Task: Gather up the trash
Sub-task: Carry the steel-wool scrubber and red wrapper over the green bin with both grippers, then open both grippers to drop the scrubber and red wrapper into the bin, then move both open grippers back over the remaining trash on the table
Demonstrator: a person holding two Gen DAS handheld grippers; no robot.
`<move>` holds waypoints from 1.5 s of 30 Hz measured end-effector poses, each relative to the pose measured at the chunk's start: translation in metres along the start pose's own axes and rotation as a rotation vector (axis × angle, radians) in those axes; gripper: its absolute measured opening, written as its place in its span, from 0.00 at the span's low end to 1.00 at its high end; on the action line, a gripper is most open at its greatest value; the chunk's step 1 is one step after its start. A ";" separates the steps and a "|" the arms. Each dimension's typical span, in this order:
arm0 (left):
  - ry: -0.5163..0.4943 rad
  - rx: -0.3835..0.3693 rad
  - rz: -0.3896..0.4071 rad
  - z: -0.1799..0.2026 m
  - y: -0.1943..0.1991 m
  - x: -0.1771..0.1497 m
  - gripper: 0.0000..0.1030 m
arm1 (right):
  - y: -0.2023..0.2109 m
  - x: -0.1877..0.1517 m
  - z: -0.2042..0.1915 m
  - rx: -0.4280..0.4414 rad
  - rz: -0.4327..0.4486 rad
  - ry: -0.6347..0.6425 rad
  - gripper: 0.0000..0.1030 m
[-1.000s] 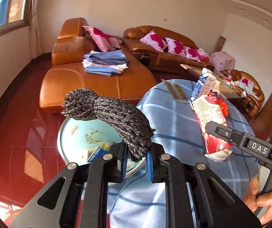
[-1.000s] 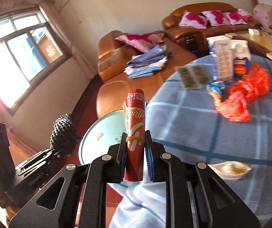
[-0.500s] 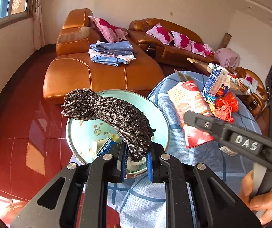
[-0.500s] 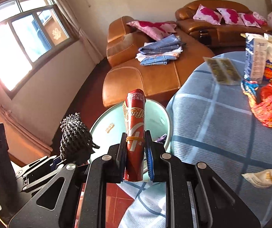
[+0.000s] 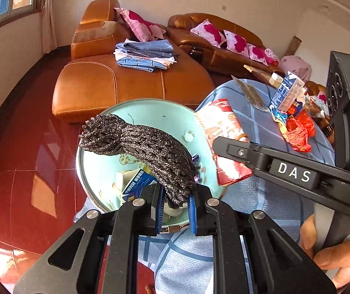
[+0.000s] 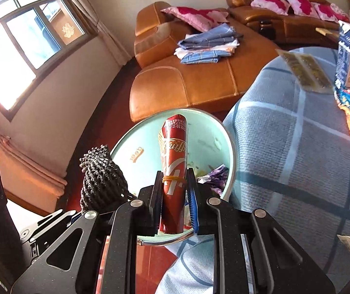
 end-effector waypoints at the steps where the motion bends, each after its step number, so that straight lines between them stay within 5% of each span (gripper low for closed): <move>1: 0.000 0.003 -0.001 -0.001 -0.001 0.000 0.15 | -0.002 0.001 0.000 0.004 -0.004 0.000 0.22; 4: -0.004 0.003 -0.010 0.000 -0.006 0.001 0.15 | -0.006 0.002 0.001 0.028 -0.010 -0.019 0.36; 15: 0.004 0.040 -0.028 -0.001 -0.015 -0.001 0.20 | 0.035 0.006 0.015 -0.009 0.105 -0.057 0.36; 19: 0.013 0.081 -0.026 0.001 -0.017 -0.001 0.61 | 0.043 0.005 0.017 -0.019 0.127 -0.063 0.39; 29: -0.012 0.199 -0.011 0.010 -0.010 0.004 0.71 | 0.060 -0.001 0.023 -0.043 0.150 -0.071 0.39; 33: -0.024 0.271 0.010 0.014 -0.004 0.006 0.81 | 0.069 -0.005 0.034 -0.086 0.171 -0.071 0.48; 37: -0.012 0.288 0.029 0.022 0.001 0.010 0.92 | 0.073 -0.008 0.046 -0.088 0.169 -0.101 0.55; 45: -0.053 0.271 0.038 0.058 -0.003 0.023 0.94 | 0.103 -0.007 0.085 -0.157 0.224 -0.160 0.56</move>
Point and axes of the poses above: each gripper's, at about its wrist camera, not at the fingertips, and y roughly against the way its jaws point, z to its right, x to its top, the point moved 1 cm from there along -y, roughly the way its jaws point, and after that the axes turned 1 degree about x, right-handed, at the moved point
